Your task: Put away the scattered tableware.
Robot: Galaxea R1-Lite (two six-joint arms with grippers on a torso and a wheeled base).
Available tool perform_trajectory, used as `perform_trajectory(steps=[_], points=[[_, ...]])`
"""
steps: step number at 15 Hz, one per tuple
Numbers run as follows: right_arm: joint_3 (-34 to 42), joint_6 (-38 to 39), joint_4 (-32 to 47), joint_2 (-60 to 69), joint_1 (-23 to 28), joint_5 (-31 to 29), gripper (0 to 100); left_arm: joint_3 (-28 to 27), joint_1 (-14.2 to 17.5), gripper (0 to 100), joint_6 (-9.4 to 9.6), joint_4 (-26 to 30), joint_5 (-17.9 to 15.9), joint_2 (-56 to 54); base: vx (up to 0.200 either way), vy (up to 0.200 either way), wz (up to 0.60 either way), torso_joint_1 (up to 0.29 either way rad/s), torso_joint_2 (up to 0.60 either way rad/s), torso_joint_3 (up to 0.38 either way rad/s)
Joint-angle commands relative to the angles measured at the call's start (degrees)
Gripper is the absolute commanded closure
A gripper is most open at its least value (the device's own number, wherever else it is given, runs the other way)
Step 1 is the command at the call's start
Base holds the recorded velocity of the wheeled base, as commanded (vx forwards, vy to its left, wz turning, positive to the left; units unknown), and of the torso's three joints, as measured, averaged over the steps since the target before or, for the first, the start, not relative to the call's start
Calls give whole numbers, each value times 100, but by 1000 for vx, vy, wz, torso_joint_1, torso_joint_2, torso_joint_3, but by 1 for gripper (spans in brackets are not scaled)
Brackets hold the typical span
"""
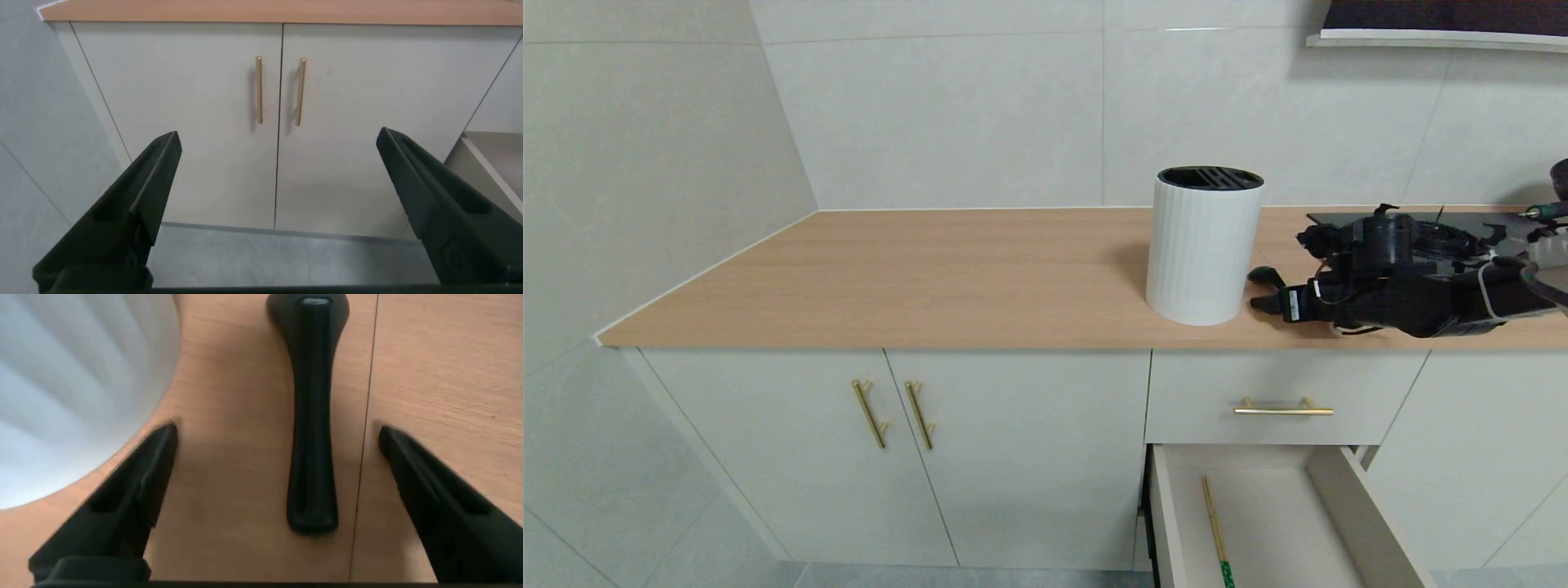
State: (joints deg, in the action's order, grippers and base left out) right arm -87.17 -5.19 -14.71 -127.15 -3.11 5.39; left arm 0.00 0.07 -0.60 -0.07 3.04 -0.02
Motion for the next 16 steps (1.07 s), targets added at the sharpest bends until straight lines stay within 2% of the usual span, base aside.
perform_trajectory(steps=[1, 9, 11, 13, 16], points=[[-54, 1, 12, -135, 12, -3, 100, 0, 1, 0, -2, -1, 4, 2, 0, 0, 0, 0, 0, 0], [-10, 36, 56, -82, -23, -3, 100, 0, 1, 0, -2, -1, -5, 2, 0, 0, 0, 0, 0, 0], [69, 405, 56, 208, -49, -29, 100, 0, 1, 0, -2, -1, -5, 2, 0, 0, 0, 0, 0, 0], [429, 695, 65, 806, -67, -47, 100, 0, 1, 0, -2, -1, -5, 2, 0, 0, 0, 0, 0, 0], [1537, 704, 100, 2080, -76, -47, 100, 0, 1, 0, -2, -1, 4, 2, 0, 0, 0, 0, 0, 0]])
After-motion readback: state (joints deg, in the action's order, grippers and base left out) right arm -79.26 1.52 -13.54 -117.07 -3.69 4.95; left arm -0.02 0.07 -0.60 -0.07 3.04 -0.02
